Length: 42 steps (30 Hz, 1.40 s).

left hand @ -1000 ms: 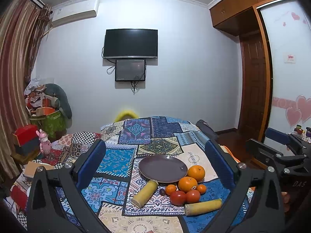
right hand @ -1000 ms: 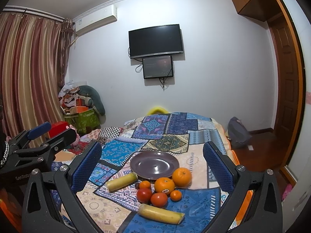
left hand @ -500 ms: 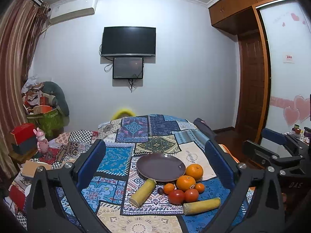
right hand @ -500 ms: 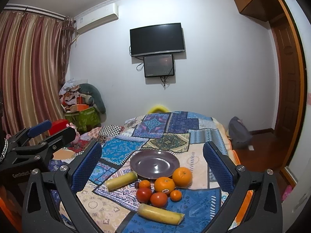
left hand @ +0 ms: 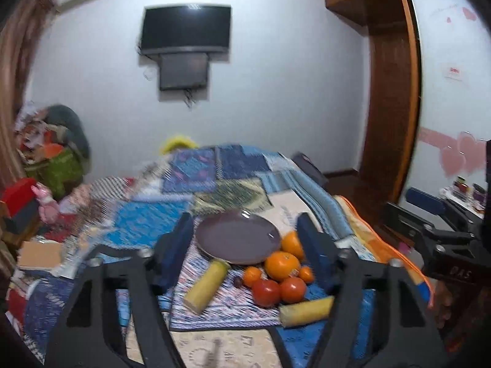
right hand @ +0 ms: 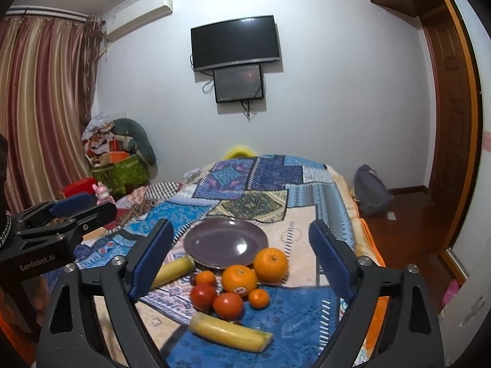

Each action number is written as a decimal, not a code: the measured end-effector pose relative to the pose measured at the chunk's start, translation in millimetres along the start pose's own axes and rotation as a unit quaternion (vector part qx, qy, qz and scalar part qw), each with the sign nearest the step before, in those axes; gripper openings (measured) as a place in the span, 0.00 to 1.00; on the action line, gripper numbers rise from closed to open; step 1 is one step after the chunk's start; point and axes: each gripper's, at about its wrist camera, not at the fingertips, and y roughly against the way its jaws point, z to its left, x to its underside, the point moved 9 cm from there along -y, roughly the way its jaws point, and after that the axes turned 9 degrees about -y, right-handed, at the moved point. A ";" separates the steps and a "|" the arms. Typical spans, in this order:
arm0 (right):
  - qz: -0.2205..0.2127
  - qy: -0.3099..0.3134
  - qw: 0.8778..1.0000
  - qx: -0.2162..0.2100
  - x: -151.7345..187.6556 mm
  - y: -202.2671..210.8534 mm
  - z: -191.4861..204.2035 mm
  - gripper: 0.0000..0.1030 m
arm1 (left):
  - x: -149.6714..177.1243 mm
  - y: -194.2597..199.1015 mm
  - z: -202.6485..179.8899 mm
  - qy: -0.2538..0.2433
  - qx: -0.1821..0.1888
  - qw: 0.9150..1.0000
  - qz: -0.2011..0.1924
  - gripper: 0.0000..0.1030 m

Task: Organize fruits
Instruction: 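Grasp the large orange with the right gripper while the left gripper grasps another orange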

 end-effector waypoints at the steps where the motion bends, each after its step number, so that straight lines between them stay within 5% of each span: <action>1: 0.003 0.001 1.000 0.009 1.7 -2.7 -4.5 0.81 | 2.5 -8.1 -3.6 -0.001 0.007 1.000 0.008 0.57; 9: 0.051 -0.005 0.999 0.016 12.0 -30.6 -31.5 0.66 | 13.5 -59.3 -23.5 -0.017 0.029 0.997 0.065 0.54; 19: 0.112 -0.005 0.994 0.004 25.7 -72.0 -57.3 0.65 | 31.7 -134.7 -26.7 -0.037 0.001 0.990 0.139 0.54; 27: 0.166 -0.022 0.986 -0.009 45.5 -112.6 -62.7 0.65 | 46.6 -175.1 -30.5 -0.019 0.046 0.982 0.184 0.56; 42: 0.271 -0.058 0.961 -0.024 88.7 -161.3 -63.7 0.65 | 69.5 -224.6 -24.1 0.001 0.074 0.971 0.229 0.60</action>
